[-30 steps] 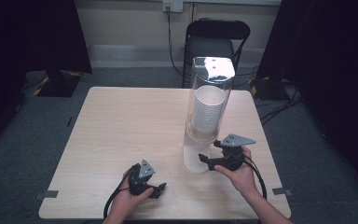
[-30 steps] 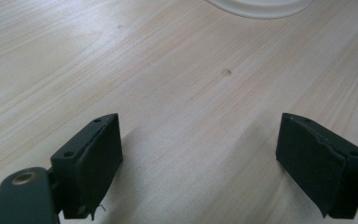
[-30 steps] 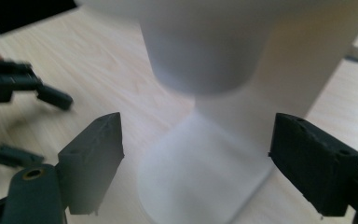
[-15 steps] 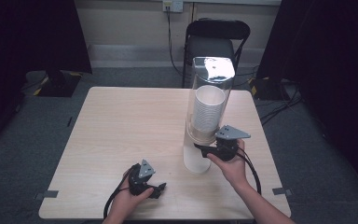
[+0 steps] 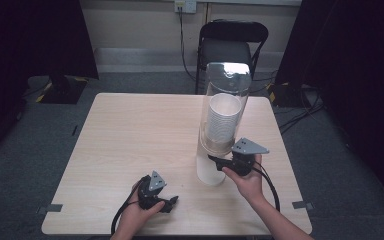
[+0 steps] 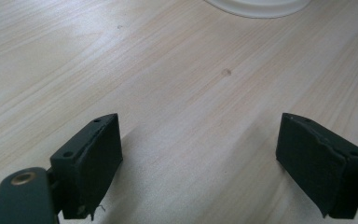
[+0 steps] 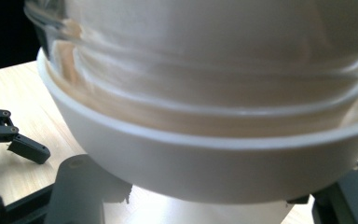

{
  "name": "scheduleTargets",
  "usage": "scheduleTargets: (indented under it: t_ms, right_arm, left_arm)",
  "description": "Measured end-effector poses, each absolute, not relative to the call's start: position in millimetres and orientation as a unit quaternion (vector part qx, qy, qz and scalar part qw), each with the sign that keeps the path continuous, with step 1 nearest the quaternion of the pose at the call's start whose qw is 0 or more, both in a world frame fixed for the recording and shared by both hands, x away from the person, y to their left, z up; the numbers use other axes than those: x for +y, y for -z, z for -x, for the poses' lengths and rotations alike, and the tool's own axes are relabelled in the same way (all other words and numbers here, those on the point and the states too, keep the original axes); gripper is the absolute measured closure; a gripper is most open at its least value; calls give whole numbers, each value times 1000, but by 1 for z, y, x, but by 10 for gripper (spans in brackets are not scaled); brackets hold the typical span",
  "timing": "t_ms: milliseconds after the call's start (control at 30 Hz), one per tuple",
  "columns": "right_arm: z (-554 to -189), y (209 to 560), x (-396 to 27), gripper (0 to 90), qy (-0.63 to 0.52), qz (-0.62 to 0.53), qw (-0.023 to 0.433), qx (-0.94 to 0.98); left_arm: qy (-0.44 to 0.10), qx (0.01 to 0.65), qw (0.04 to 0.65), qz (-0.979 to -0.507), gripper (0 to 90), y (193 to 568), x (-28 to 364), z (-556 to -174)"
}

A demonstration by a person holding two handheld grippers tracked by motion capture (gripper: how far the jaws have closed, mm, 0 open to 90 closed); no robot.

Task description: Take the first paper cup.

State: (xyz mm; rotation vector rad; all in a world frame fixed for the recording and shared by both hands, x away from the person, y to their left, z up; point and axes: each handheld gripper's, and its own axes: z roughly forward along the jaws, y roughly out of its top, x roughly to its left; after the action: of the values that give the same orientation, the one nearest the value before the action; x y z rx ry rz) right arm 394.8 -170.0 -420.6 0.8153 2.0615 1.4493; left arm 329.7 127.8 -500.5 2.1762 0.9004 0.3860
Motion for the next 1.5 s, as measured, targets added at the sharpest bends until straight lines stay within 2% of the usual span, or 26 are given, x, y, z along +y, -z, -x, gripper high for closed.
scheduleTargets:
  t_ms: [167, 233, 333, 400, 567, 900, 1167, 1500]
  right_arm:
    - [-395, 421, -170, 352, -532, -296, 243, 755]
    - [-398, 429, -169, 367, -498, -294, 244, 779]
    - [-396, 480, -175, 370, -428, -320, 195, 823]
    - [-388, 496, -181, 367, -434, -322, 187, 820]
    - [-395, 470, -190, 356, -424, -307, 171, 835]
    - [-364, 486, -193, 350, -410, -275, 151, 856]
    - [-343, 484, -170, 346, -424, -223, 137, 867]
    - [-332, 488, -117, 337, -427, -152, 103, 885]
  left_arm:
    - [-151, 355, 375, -843, 139, 501, 127, -329]
    - [-151, 351, 368, -847, 139, 500, 128, -330]
    - [-151, 351, 368, -848, 140, 500, 128, -329]
    - [-152, 351, 369, -847, 140, 500, 128, -330]
    - [-149, 349, 366, -850, 137, 500, 128, -330]
    - [-154, 361, 369, -843, 154, 500, 128, -329]
    - [-158, 383, 377, -828, 178, 498, 128, -332]
    - [-170, 385, 402, -813, 182, 487, 124, -329]
